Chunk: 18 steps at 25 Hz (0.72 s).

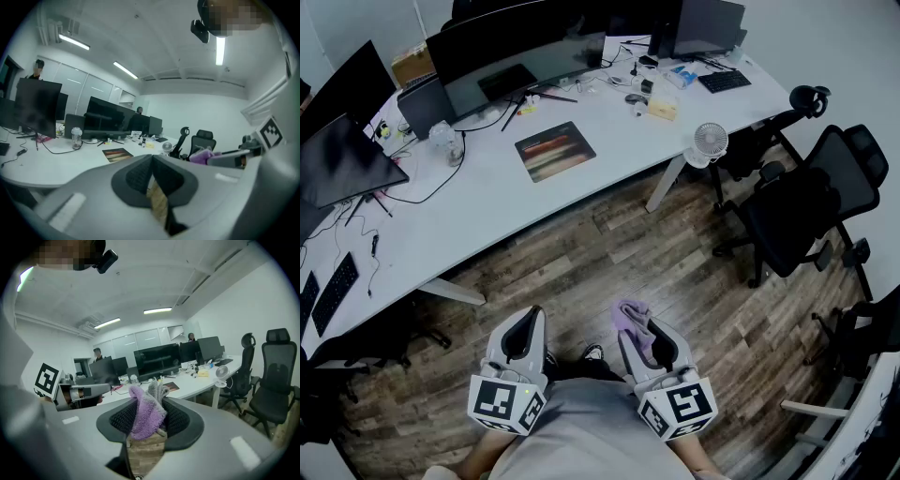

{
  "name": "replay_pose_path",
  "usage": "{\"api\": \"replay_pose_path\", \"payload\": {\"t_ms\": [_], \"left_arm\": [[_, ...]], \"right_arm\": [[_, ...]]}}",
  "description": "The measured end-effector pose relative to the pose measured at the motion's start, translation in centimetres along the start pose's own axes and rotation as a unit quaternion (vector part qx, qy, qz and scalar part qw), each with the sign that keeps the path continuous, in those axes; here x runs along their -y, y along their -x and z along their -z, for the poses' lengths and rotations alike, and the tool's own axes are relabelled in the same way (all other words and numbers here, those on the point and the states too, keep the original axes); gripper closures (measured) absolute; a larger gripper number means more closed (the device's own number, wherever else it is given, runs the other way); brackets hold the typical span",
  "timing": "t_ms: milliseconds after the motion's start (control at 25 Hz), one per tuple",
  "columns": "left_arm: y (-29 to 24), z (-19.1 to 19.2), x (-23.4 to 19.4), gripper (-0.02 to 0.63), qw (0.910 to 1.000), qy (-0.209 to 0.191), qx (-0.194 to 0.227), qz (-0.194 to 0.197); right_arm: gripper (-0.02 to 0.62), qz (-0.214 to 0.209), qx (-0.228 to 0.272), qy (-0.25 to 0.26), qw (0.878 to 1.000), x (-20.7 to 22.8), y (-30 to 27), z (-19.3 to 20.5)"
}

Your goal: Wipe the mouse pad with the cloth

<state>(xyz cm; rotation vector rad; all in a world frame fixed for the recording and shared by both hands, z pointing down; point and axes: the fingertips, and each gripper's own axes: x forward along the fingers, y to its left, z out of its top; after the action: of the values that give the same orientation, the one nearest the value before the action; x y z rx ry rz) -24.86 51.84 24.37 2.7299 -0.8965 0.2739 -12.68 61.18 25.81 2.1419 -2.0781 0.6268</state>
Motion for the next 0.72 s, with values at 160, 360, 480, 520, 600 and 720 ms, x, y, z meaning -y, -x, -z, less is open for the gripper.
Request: {"api": "replay_pose_path", "payload": {"t_ms": [160,360,480,520,600,720], "left_arm": [[-1.1,1.2,1.0,0.606,0.9993,0.024,-0.02,0.021],[-1.7,1.8,1.4,0.606,0.9993,0.023,-0.027,0.011],[-1.5,1.8,1.8,0.606,0.9994,0.029,-0.02,0.004],[-1.4,1.7,1.8,0.606,0.9995,0.024,-0.019,-0.003],[-1.2,1.4,1.6,0.606,0.9996,0.019,-0.013,-0.014],[-1.5,1.1,1.5,0.606,0.9994,0.03,-0.006,-0.017]], "right_arm": [[0.442,-0.004,0.006,0.004,1.0,1.2,-0.2,-0.4],[0.442,-0.006,0.013,0.003,1.0,2.8,0.0,-0.5],[0.436,-0.021,0.029,-0.027,0.999,3.8,0.6,-0.9],[0.436,-0.033,0.033,-0.036,0.998,3.9,0.9,-1.0],[0.434,-0.058,0.035,-0.044,0.997,4.0,1.3,-1.1],[0.437,-0.068,0.03,-0.039,0.996,4.3,1.5,-1.1]]}}
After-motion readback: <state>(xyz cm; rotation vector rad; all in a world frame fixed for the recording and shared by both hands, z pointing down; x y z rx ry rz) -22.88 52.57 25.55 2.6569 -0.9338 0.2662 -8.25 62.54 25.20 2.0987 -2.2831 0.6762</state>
